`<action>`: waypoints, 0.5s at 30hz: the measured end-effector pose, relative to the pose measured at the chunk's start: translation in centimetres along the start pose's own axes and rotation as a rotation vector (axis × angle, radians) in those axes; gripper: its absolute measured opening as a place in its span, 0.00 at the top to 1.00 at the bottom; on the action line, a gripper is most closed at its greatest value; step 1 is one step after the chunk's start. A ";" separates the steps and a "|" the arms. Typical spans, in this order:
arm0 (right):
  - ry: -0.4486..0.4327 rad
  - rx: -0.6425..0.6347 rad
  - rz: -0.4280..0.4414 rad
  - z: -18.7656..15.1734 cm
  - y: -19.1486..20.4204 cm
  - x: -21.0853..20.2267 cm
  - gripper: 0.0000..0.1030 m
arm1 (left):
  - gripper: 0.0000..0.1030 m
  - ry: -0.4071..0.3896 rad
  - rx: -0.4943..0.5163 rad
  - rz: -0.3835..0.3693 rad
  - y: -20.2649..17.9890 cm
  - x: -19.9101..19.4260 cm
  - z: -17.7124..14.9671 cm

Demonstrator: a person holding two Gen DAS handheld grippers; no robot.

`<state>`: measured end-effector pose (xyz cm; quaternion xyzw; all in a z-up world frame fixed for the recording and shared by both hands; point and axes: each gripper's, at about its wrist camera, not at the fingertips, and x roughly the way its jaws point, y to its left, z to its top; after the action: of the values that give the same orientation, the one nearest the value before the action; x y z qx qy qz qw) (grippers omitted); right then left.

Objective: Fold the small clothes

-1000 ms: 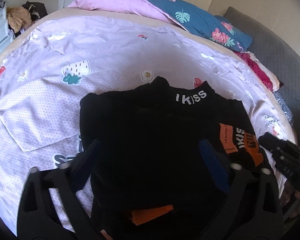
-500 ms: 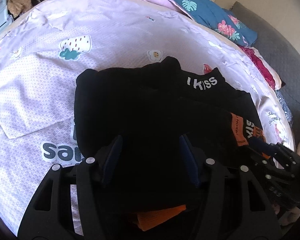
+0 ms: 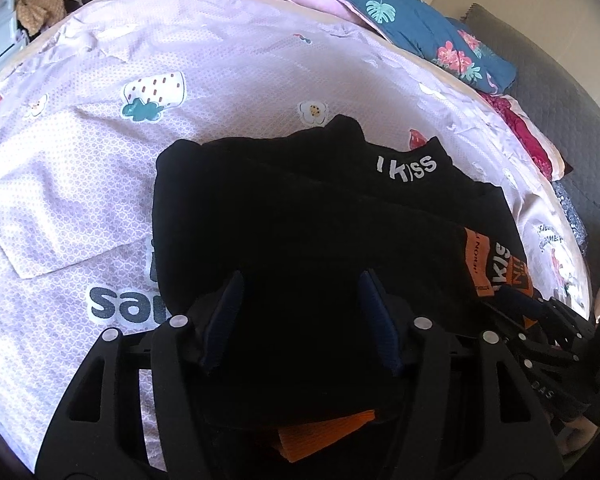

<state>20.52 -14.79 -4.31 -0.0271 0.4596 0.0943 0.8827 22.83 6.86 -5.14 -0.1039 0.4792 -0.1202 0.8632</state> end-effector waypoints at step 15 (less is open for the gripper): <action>-0.074 0.059 -0.019 0.0 -1.0 -2.6 0.14 | 0.24 -0.056 0.002 -0.003 -0.5 -1.8 0.5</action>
<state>19.29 -16.09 -2.25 -0.0020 0.4288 0.0733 0.9004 22.30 7.01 -3.24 -0.1071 0.4546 -0.1189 0.8762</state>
